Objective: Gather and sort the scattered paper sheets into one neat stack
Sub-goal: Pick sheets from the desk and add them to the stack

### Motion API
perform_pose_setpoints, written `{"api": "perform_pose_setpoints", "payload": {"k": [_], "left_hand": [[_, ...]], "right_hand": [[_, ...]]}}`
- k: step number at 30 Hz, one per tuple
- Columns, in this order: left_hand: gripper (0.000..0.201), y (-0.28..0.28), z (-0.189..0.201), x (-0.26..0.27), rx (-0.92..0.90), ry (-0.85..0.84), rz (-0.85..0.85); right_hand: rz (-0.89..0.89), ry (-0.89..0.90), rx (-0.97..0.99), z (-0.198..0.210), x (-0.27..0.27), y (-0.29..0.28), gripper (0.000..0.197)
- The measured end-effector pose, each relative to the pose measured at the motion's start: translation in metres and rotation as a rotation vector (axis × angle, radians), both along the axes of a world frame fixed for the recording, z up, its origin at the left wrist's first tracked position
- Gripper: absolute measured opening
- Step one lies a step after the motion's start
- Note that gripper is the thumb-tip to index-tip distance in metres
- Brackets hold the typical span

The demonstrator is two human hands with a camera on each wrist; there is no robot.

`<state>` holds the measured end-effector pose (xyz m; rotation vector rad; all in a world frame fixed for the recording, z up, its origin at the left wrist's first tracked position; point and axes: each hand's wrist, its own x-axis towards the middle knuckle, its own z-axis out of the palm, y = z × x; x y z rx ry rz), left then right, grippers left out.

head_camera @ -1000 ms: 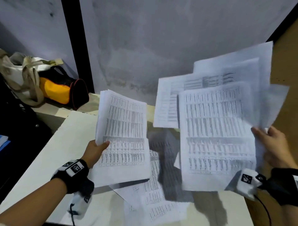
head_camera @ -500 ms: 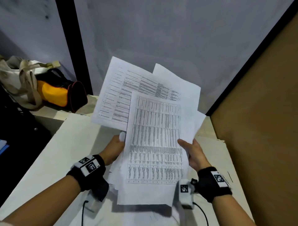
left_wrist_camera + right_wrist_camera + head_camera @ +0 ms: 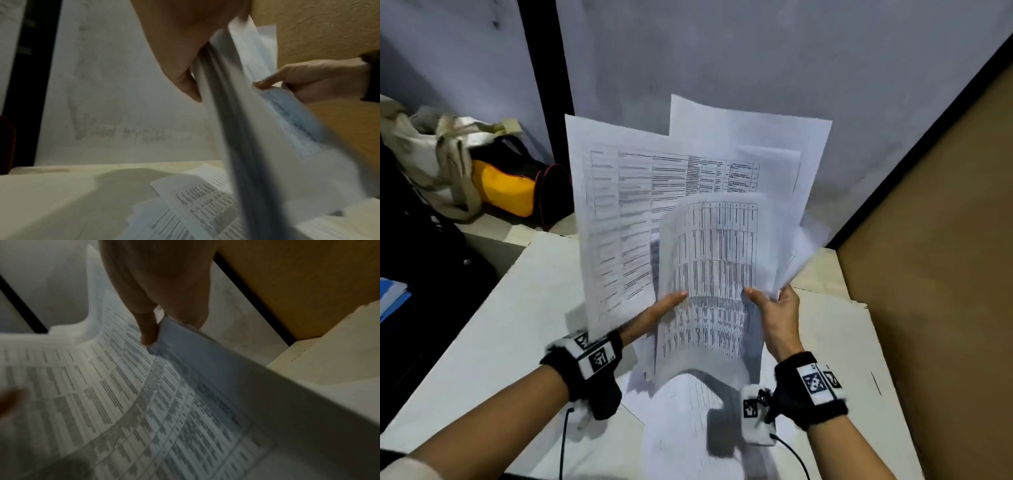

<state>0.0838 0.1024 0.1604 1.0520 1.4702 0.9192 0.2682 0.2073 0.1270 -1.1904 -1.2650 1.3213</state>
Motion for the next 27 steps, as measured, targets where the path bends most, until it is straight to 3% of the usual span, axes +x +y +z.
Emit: {"api": "perform_pose_setpoints", "payload": {"k": [2, 3, 6, 7, 10, 11, 13, 16, 19, 23, 25, 27], "left_hand": [[0.144, 0.001, -0.002, 0.004, -0.002, -0.083, 0.073], [0.143, 0.003, -0.005, 0.002, -0.017, -0.132, 0.097], [0.078, -0.003, -0.001, 0.006, -0.068, -0.22, 0.109], [0.073, -0.003, -0.001, 0.006, -0.071, -0.219, 0.117], [0.125, -0.01, 0.001, 0.004, -0.047, -0.162, 0.082], [0.121, -0.01, 0.003, 0.002, -0.08, -0.155, 0.111], [0.087, -0.008, -0.003, -0.003, -0.112, -0.145, 0.207], [0.056, -0.002, -0.003, -0.006, -0.134, -0.057, 0.27], [0.056, 0.003, -0.002, -0.009, -0.171, -0.013, 0.331], [0.057, 0.005, -0.014, -0.014, -0.161, 0.002, 0.396], [0.045, 0.007, -0.011, -0.014, -0.092, 0.016, 0.428], [0.041, 0.01, -0.011, -0.013, 0.118, -0.008, 0.445]], "right_hand": [[0.013, 0.039, -0.006, -0.009, -0.001, -0.005, 0.026], [0.025, 0.055, -0.018, -0.013, -0.001, -0.008, 0.026], [0.051, 0.126, -0.065, -0.026, 0.001, -0.018, 0.033], [0.041, 0.157, -0.075, -0.027, 0.003, -0.019, 0.039], [0.041, 0.214, -0.048, -0.018, 0.009, -0.017, 0.065], [0.045, 0.235, -0.025, -0.013, 0.011, -0.016, 0.072], [0.041, 0.289, 0.03, 0.0, 0.011, -0.013, 0.076], [-0.025, 0.373, 0.099, 0.022, 0.011, -0.006, 0.075], [-0.132, 0.426, 0.206, 0.046, 0.017, 0.003, 0.07], [-0.241, 0.338, 0.357, 0.066, 0.033, 0.016, 0.013], [-0.284, 0.24, 0.397, 0.061, 0.041, 0.021, 0.03], [-0.309, 0.22, 0.344, 0.047, 0.046, 0.021, 0.032]]}}
